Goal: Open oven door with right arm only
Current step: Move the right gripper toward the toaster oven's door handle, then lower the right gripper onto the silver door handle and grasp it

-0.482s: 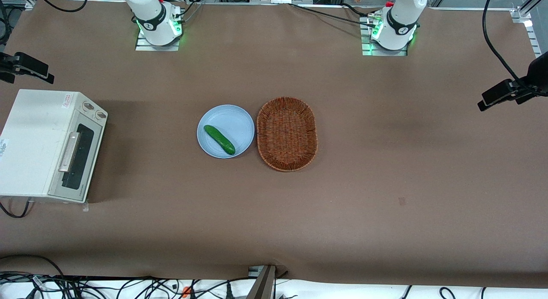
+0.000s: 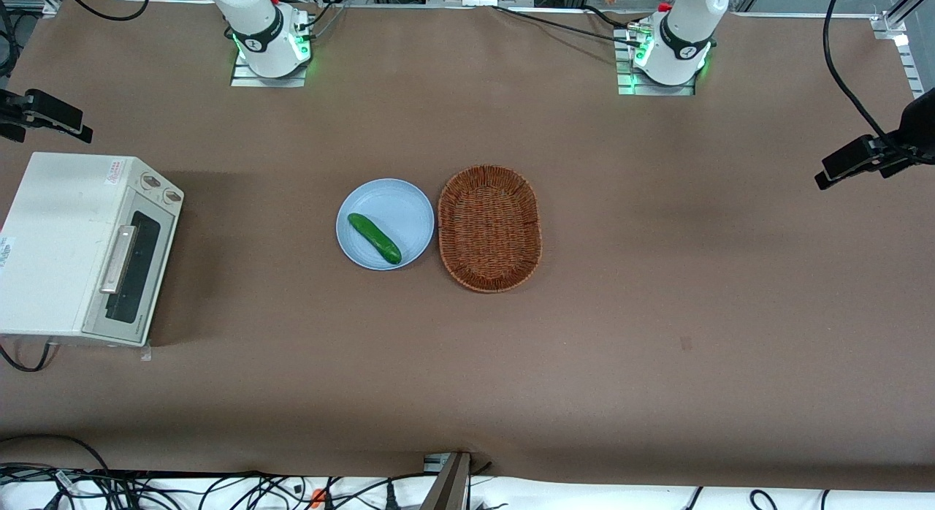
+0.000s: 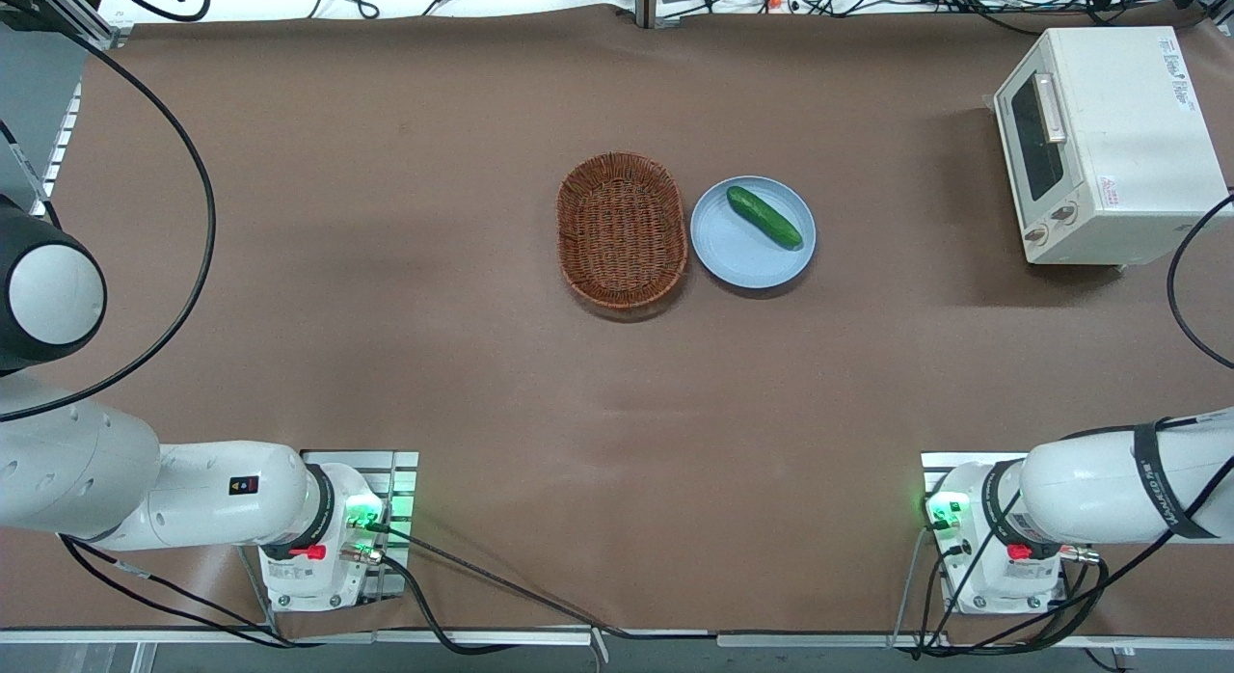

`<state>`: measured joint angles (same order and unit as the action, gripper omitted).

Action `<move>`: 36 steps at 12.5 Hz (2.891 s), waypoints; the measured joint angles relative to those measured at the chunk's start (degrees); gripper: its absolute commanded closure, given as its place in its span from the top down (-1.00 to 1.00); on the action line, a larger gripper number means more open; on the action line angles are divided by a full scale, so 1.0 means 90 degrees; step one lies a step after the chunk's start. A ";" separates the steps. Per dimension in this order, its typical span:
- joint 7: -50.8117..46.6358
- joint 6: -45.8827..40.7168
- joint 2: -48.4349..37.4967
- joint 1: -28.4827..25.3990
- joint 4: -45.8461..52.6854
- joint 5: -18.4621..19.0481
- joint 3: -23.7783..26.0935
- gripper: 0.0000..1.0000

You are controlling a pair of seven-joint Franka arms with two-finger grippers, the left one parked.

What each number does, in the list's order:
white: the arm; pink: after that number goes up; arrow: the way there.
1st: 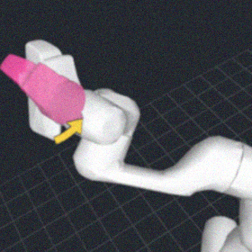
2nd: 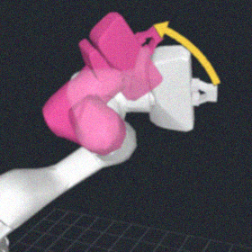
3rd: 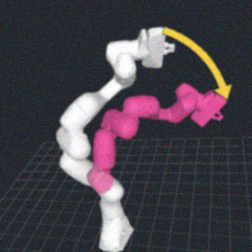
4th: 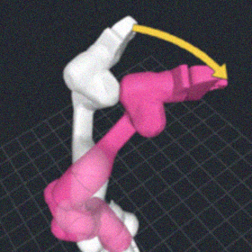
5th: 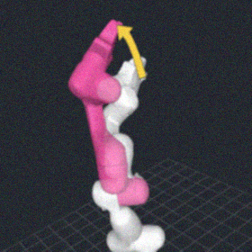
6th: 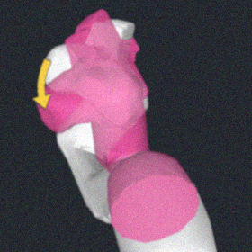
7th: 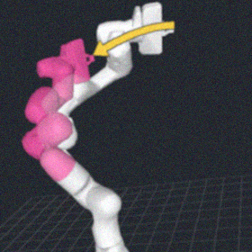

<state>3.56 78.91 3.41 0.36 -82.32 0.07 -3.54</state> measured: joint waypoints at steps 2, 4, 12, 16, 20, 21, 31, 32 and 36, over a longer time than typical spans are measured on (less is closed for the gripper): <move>0.0000 -0.0004 0.0032 0.0000 -0.0010 0.0000 0.0002 1.00; 0.0002 -0.0006 0.0115 0.0000 -0.0018 0.0000 0.0004 1.00; 0.0003 -0.0189 0.0279 -0.0056 -0.0032 0.0000 0.0088 1.00; 0.0003 -0.0191 0.0505 -0.0151 -0.0110 0.0008 0.0120 0.54; 0.0003 -0.0104 0.1129 -0.0419 -0.0148 0.0542 0.0129 -0.43; 0.0000 -0.0061 0.1281 -0.0574 -0.0150 0.0767 0.0131 -0.62; -0.0011 0.0711 0.2624 -0.0855 -0.0162 0.2773 0.0129 -1.00; 0.0001 0.0806 0.2734 -0.0853 -0.0163 0.2979 0.0128 -1.00; 0.0262 0.1210 0.3094 -0.0801 -0.0163 0.3456 0.0105 -1.00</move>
<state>5.91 89.81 31.26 -6.85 -83.78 31.17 -2.59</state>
